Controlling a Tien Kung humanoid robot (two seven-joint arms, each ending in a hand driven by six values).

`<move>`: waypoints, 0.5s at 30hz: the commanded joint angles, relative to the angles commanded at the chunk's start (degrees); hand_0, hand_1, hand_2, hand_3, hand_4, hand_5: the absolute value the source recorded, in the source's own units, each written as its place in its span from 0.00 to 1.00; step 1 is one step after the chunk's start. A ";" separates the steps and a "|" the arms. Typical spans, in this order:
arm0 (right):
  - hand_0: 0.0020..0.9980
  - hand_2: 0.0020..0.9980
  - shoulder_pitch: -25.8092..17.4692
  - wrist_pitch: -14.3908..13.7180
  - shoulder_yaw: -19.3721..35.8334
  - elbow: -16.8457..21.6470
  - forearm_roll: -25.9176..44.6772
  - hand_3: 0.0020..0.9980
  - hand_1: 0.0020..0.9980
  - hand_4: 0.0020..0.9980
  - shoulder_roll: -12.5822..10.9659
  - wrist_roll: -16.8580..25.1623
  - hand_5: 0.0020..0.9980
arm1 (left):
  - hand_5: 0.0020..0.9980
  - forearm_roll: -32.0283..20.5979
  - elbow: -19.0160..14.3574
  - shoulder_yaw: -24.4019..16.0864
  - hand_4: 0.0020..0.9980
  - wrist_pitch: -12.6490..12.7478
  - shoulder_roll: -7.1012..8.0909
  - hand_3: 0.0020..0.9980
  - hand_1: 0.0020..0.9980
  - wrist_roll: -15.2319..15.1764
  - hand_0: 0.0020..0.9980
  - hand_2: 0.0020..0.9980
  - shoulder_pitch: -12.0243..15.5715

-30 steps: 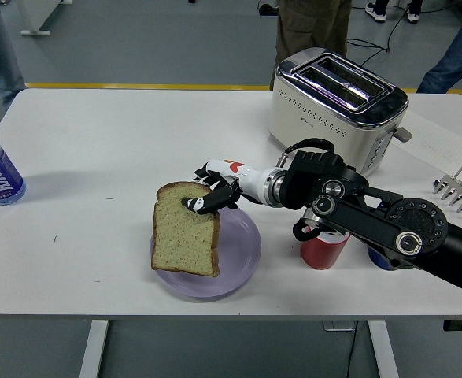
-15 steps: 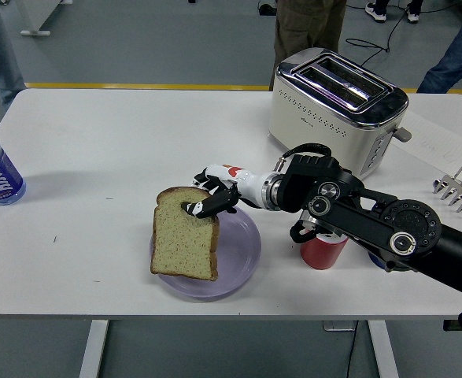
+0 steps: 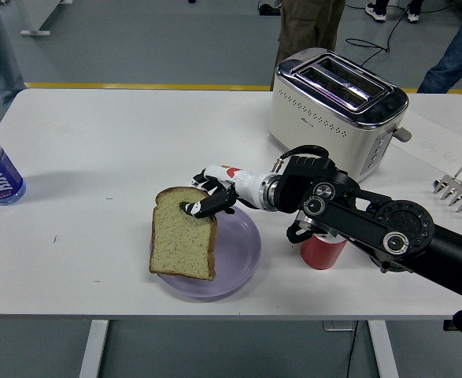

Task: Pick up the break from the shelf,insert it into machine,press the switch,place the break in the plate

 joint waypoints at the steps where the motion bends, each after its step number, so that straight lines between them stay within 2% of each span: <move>1: 0.00 0.29 -0.04 -0.04 -0.05 -0.18 0.01 0.38 0.00 0.43 0.07 0.05 0.08 | 0.83 -0.03 0.00 -0.01 0.35 0.00 0.00 0.55 0.48 0.00 0.64 0.45 0.00; 15: 0.00 0.29 -0.17 -0.26 -0.87 -1.87 -0.09 0.38 0.00 0.43 0.79 0.39 0.08 | 0.83 -0.09 0.00 0.01 0.35 -0.01 -0.02 0.55 0.48 0.01 0.64 0.45 -0.12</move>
